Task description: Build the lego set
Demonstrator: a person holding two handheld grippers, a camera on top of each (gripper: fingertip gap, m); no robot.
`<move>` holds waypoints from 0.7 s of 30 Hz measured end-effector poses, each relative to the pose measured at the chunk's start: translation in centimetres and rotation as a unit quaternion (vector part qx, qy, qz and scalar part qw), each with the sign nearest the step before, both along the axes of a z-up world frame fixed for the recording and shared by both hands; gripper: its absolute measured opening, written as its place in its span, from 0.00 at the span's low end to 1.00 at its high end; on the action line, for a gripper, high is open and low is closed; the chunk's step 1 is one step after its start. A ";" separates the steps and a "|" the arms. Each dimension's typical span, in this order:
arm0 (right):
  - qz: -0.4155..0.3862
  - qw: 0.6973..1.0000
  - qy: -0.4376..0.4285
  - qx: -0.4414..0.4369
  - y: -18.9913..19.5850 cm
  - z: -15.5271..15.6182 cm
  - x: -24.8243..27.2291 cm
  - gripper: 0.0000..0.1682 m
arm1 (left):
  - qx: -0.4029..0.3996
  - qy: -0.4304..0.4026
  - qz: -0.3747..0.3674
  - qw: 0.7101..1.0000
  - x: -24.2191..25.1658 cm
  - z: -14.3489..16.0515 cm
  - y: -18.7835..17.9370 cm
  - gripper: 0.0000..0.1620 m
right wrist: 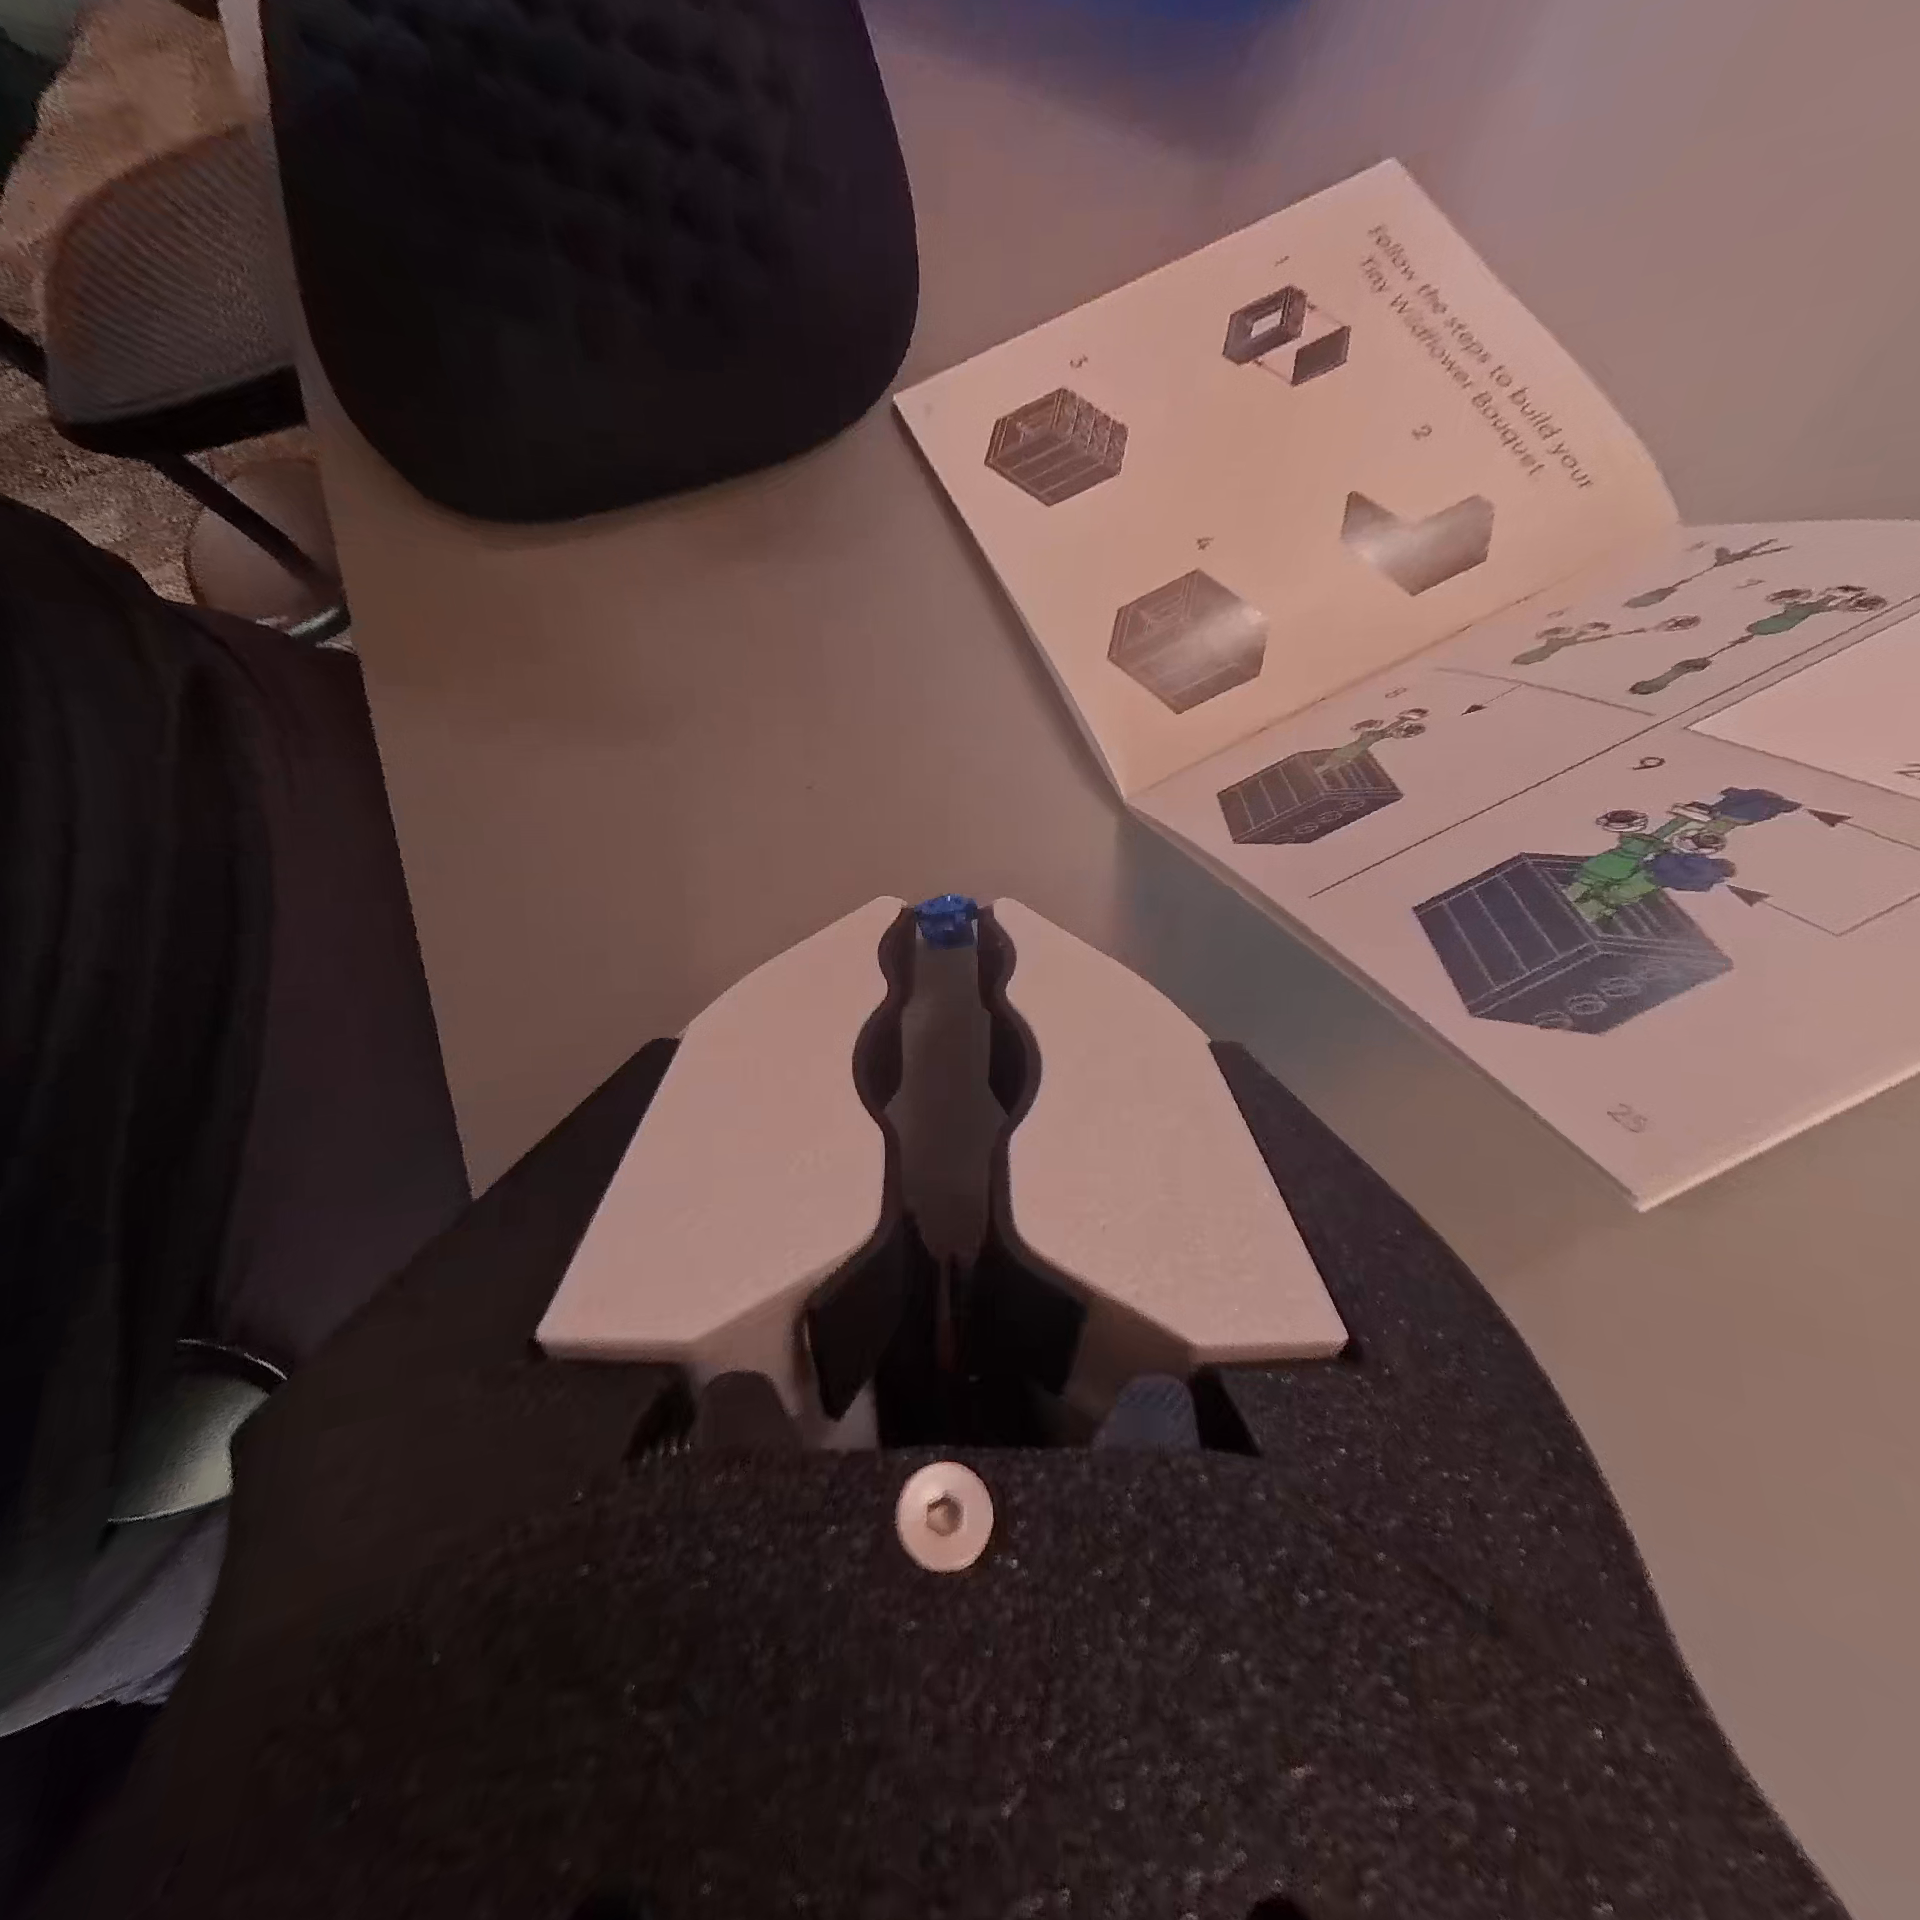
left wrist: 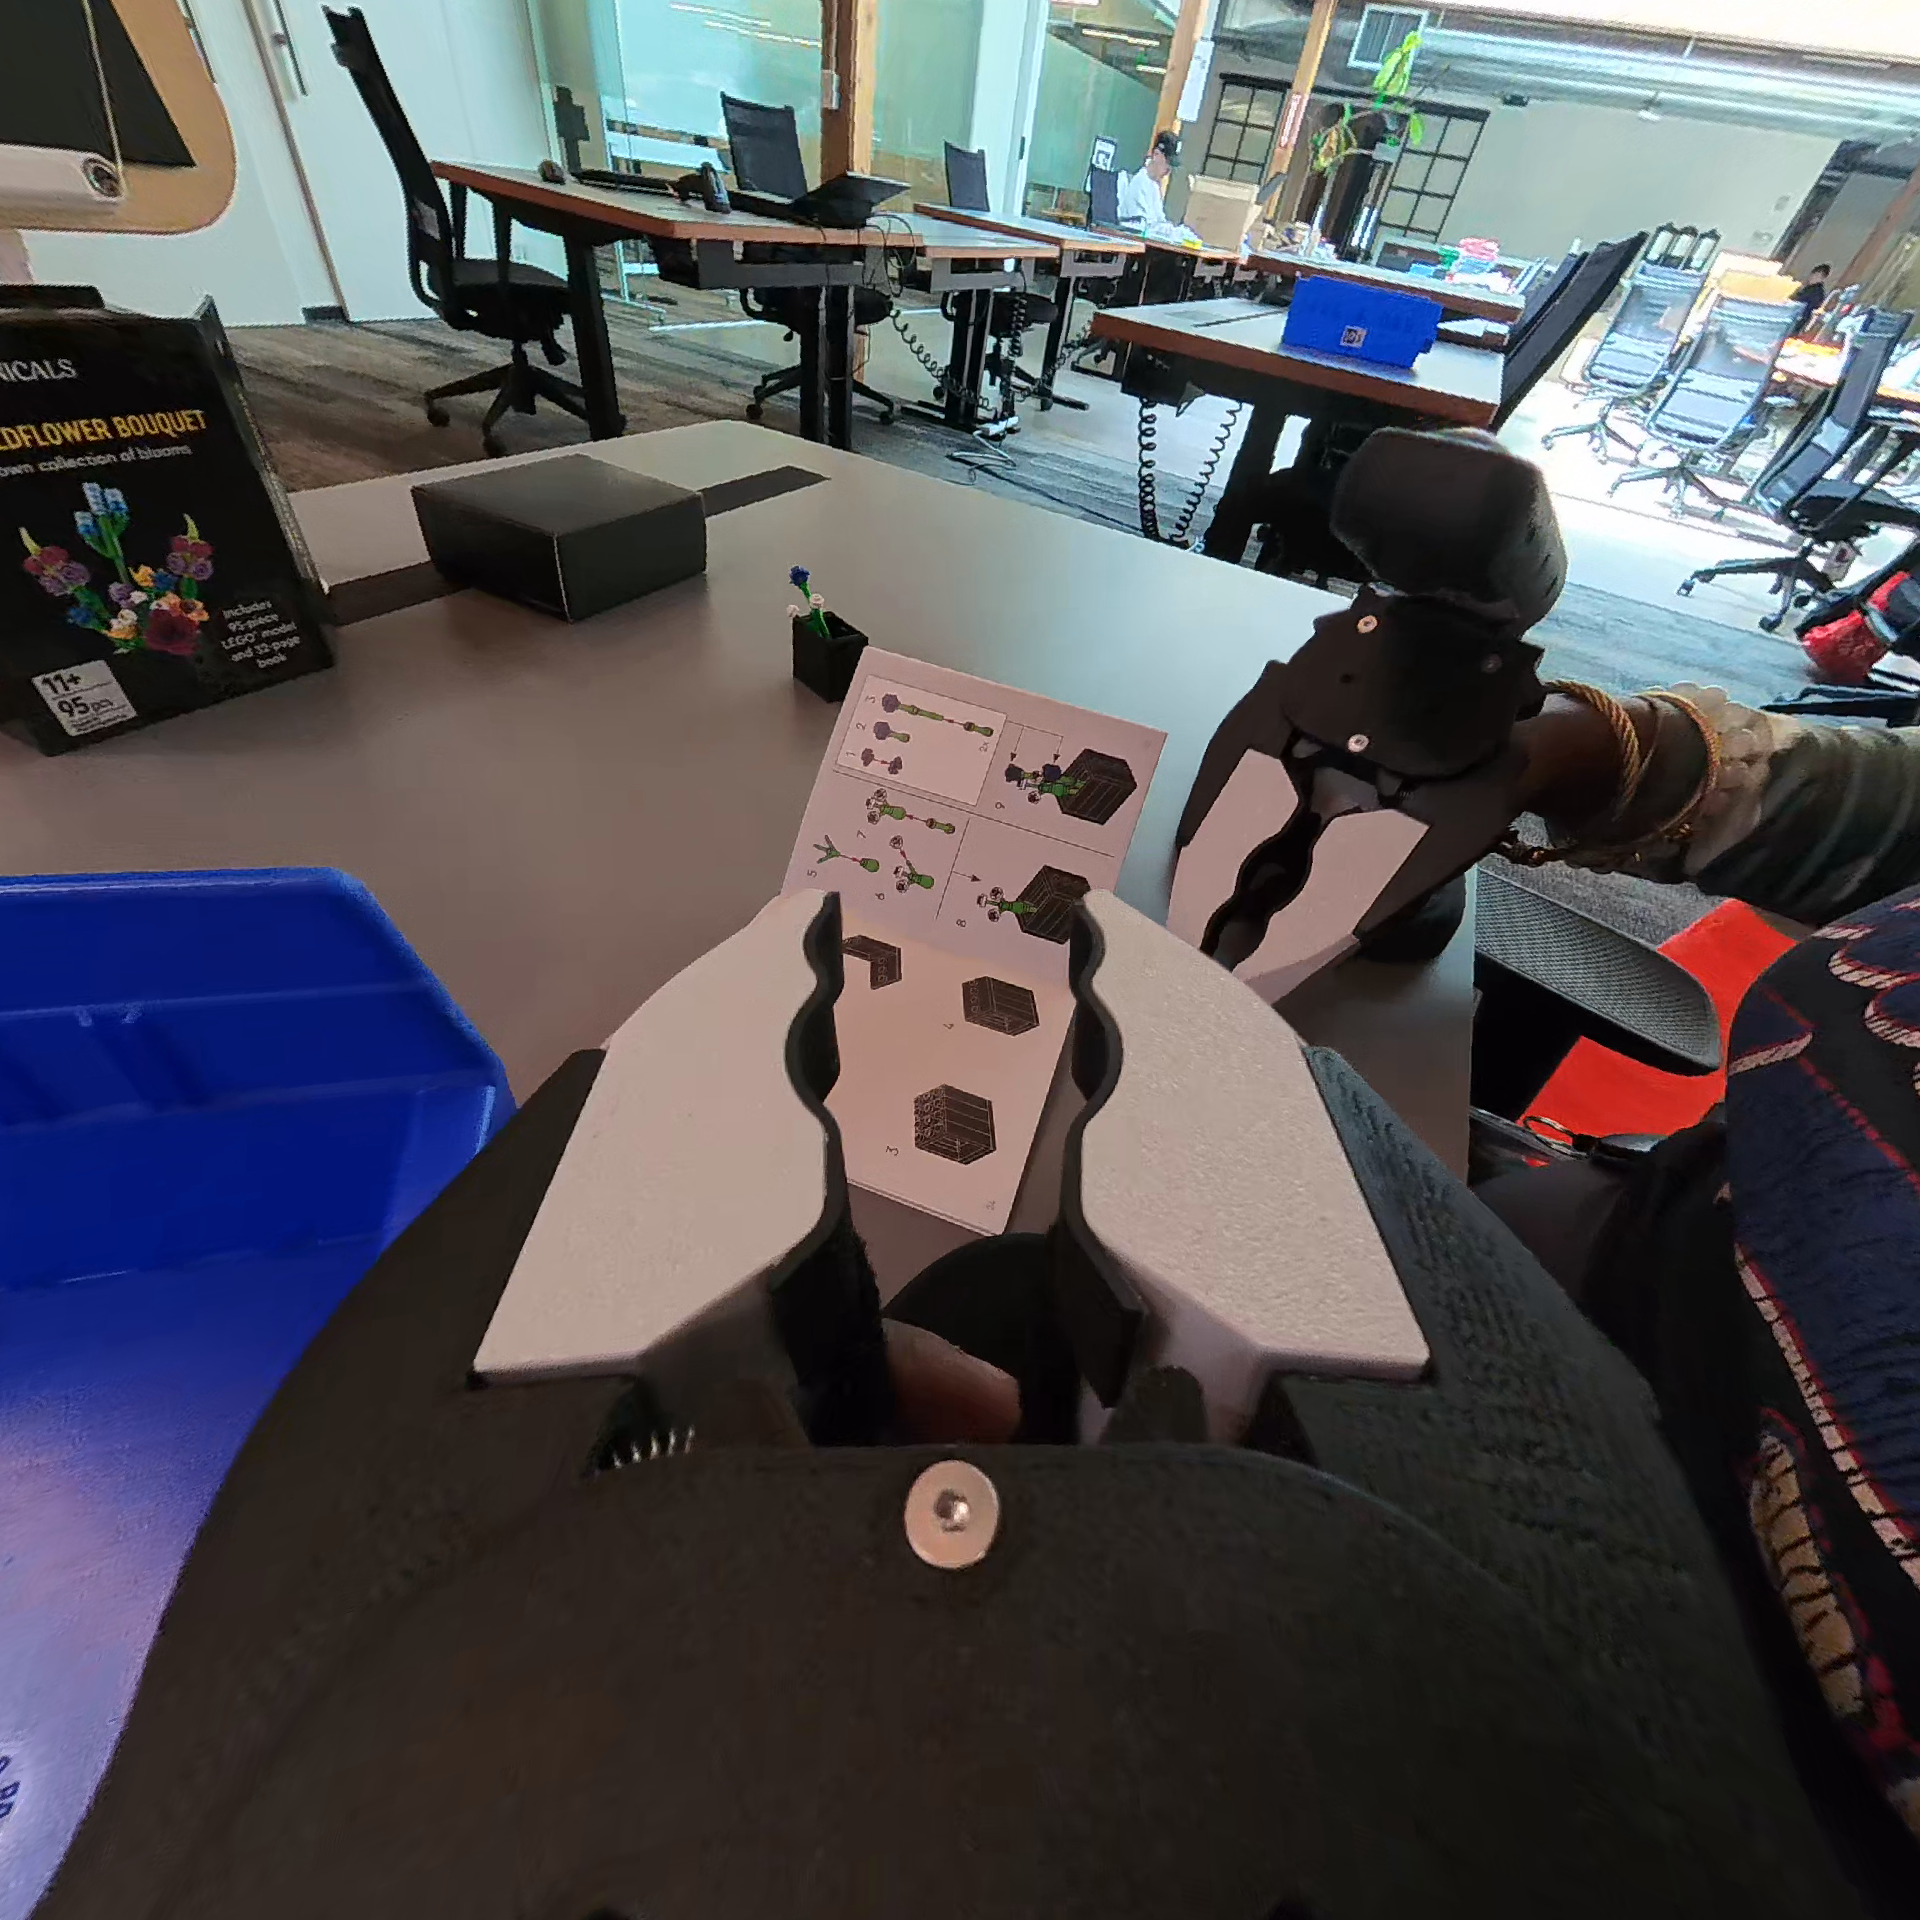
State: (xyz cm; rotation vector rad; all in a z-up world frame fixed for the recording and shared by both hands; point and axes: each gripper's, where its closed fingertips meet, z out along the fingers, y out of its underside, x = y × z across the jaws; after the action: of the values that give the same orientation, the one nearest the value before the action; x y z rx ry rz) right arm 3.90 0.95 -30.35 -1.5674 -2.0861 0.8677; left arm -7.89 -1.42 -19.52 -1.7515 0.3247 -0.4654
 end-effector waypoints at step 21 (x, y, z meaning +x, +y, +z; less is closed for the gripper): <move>-0.009 1.000 0.012 -0.002 0.2 0.7 0.1 0.11 | -0.019 0.026 0.004 0.999 -0.5 -0.1 -0.4 0.26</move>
State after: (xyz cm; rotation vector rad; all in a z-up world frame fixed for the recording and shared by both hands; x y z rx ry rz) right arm 3.98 1.15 -29.66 -1.5668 -2.0514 0.8805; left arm -8.37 -1.84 -19.63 -1.8038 0.3477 -0.4234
